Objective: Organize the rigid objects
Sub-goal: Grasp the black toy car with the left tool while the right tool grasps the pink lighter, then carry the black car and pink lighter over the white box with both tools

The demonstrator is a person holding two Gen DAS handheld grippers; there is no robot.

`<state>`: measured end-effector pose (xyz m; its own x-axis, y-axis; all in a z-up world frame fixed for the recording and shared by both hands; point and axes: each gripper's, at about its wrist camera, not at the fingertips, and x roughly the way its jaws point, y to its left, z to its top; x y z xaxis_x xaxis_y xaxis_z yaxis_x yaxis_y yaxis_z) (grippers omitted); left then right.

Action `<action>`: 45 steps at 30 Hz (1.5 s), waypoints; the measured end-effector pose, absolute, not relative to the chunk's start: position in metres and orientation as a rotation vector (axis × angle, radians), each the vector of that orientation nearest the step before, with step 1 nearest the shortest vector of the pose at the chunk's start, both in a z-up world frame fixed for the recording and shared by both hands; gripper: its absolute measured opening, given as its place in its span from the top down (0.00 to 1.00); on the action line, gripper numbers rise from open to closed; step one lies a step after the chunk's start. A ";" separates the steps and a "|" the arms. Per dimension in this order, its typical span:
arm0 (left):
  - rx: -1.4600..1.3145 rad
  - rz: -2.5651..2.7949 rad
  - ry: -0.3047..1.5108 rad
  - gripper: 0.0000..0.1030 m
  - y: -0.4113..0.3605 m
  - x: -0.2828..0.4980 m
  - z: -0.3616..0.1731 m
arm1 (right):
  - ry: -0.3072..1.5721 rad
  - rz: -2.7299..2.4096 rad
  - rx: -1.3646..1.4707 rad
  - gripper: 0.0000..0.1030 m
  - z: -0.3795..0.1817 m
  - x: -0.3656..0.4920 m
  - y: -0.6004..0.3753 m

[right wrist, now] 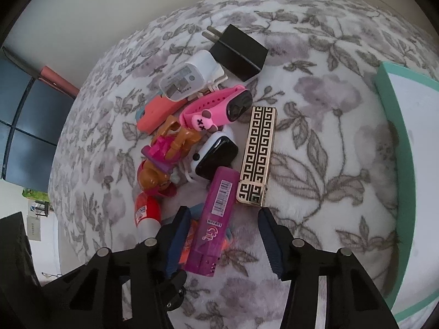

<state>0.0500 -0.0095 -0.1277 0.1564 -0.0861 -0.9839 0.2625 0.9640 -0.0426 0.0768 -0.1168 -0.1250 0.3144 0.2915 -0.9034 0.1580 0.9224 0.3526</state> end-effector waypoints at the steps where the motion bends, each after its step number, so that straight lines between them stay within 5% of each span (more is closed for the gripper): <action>1: 0.150 -0.250 1.395 0.58 -0.010 0.051 -0.130 | 1.256 0.099 0.427 0.59 -0.125 0.077 -0.117; 10: 0.153 -0.245 1.395 0.60 -0.010 0.056 -0.135 | 1.241 0.114 0.489 0.79 -0.123 0.073 -0.121; 45: 0.141 -0.130 1.344 0.68 0.012 0.058 -0.081 | 1.176 0.024 0.546 0.80 -0.079 0.002 -0.184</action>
<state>0.0583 0.0121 -0.0805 0.2197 -0.0126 -0.9755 0.1743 0.9843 0.0266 0.0020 -0.1841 -0.0793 0.3998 0.2962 -0.8674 0.2609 0.8704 0.4175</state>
